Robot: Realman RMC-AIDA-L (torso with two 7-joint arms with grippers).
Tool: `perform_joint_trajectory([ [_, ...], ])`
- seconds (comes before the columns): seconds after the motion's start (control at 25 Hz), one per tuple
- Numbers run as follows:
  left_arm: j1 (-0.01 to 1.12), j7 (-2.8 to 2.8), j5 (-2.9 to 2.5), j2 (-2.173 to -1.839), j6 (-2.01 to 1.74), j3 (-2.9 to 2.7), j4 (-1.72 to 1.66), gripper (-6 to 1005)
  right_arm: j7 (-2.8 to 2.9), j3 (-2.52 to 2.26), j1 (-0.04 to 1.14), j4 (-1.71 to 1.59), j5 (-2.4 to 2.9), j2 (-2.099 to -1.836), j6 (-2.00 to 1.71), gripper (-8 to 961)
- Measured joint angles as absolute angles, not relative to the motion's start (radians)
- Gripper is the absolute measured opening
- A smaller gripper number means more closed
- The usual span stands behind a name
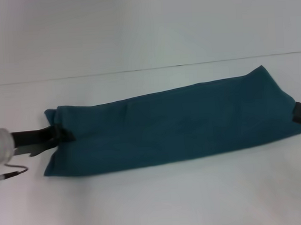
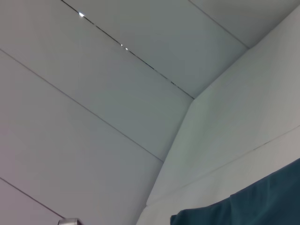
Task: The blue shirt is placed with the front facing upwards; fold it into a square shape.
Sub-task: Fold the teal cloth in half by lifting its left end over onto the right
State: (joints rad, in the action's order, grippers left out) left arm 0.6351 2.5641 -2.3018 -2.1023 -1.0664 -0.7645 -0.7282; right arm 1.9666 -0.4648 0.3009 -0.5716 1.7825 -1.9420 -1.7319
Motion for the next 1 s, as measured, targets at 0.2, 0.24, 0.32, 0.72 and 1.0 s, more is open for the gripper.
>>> perform_joint_trajectory([
  [0.2, 0.573, 2.586, -2.305, -2.081, -1.109, -0.72, -0.785, 65, 1.968, -0.465, 0.301, -0.569, 1.78, -1.942, -1.732, 882],
  [0.24, 0.567, 2.584, -2.308, -2.077, -1.115, -0.703, -0.786, 65, 1.968, -0.465, 0.301, -0.569, 1.779, -1.942, -1.732, 882],
  [0.32, 0.557, 2.581, -2.338, -2.065, -1.127, -0.65, -0.787, 65, 1.968, -0.465, 0.301, -0.569, 1.779, -1.942, -1.73, 882],
  [0.72, 0.553, 2.586, -2.514, -2.034, -1.104, -0.453, -0.813, 64, 1.97, -0.465, 0.301, -0.569, 1.782, -1.942, -1.714, 882],
  [1.0, 0.559, 2.586, -2.516, -2.036, -1.102, -0.46, -0.823, 65, 1.97, -0.465, 0.296, -0.569, 1.783, -1.942, -1.712, 882],
])
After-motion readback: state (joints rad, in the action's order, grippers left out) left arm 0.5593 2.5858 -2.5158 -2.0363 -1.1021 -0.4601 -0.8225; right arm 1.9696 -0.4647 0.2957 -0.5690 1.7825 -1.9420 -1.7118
